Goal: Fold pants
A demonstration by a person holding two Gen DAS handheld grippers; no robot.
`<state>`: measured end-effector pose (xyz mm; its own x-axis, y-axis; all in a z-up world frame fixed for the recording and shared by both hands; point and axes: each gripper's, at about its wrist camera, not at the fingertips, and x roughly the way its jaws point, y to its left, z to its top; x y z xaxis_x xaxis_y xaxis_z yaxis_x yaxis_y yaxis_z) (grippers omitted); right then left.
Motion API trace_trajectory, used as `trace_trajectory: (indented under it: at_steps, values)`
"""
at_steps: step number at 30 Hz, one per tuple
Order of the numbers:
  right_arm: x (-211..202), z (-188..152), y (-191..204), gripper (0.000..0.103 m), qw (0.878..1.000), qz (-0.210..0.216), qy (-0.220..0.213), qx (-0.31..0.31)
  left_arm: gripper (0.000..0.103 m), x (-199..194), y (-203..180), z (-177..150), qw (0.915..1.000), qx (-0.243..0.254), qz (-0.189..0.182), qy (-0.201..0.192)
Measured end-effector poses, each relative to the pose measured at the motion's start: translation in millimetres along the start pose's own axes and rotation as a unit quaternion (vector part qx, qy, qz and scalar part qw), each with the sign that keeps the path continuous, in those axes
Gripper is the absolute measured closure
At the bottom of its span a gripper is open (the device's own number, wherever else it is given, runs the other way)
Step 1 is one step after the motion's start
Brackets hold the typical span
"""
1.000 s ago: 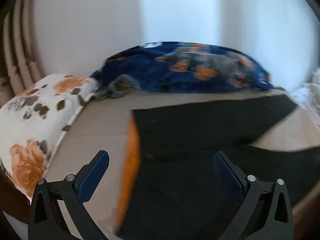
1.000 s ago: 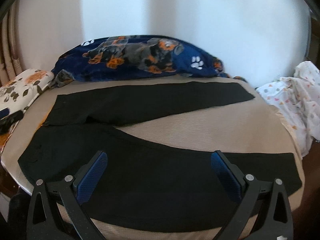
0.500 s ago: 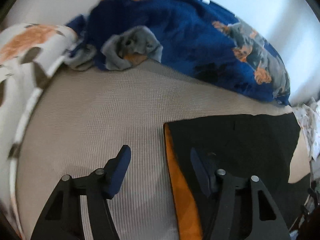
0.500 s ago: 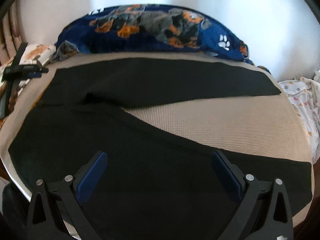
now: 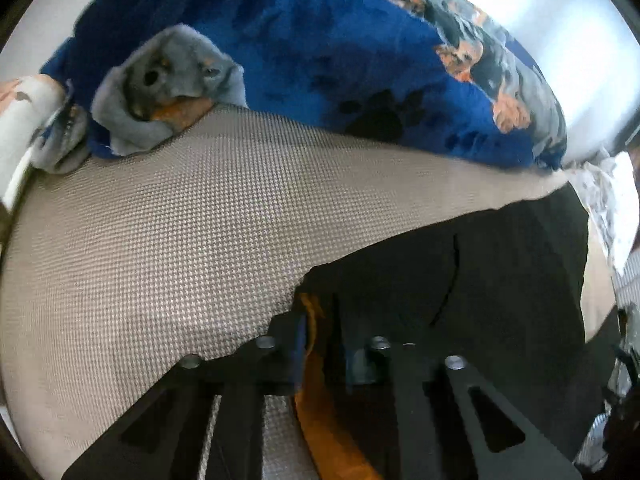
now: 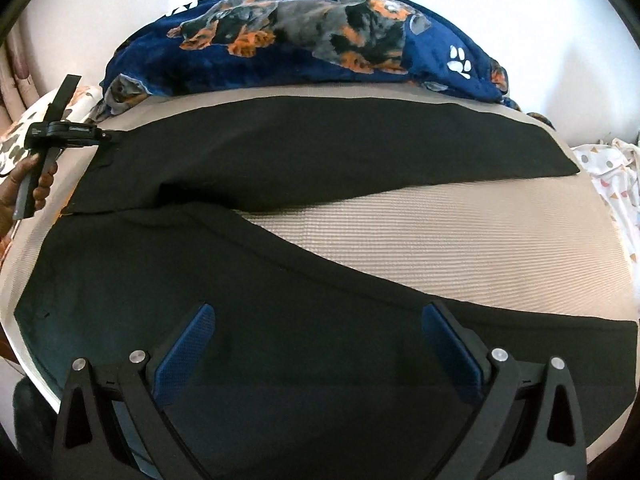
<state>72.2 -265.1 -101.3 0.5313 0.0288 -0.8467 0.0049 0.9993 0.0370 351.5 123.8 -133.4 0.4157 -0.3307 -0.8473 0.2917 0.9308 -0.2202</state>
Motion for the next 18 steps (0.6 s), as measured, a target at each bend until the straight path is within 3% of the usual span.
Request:
trace_trajectory:
  at_steps: [3, 5, 10, 13, 15, 18]
  values:
    - [1, 3, 2, 0.0, 1.0, 0.007, 0.002, 0.0, 0.094, -14, -12, -10, 0.9994, -0.001, 0.016, -0.031]
    - [1, 7, -1, 0.0, 1.0, 0.024, 0.003, 0.013, 0.095, -38, -23, -20, 0.9972, -0.012, 0.011, -0.073]
    - [5, 37, -20, 0.0, 0.989, 0.117, 0.003, 0.095, 0.095, -109, -74, -57, 0.9867, 0.034, 0.007, -0.159]
    - [15, 66, -35, 0.0, 0.961, 0.214, 0.01, 0.172, 0.095, -143, -104, -91, 0.9792, 0.066, -0.005, -0.192]
    - [29, 85, -48, 0.0, 0.928, 0.284, 0.017, 0.24, 0.094, -160, -126, -116, 0.9765, 0.077, -0.013, -0.201]
    - [47, 112, -55, 0.0, 0.901, 0.324, 0.023, 0.288, 0.094, -173, -145, -148, 0.9759, 0.08, -0.021, -0.202]
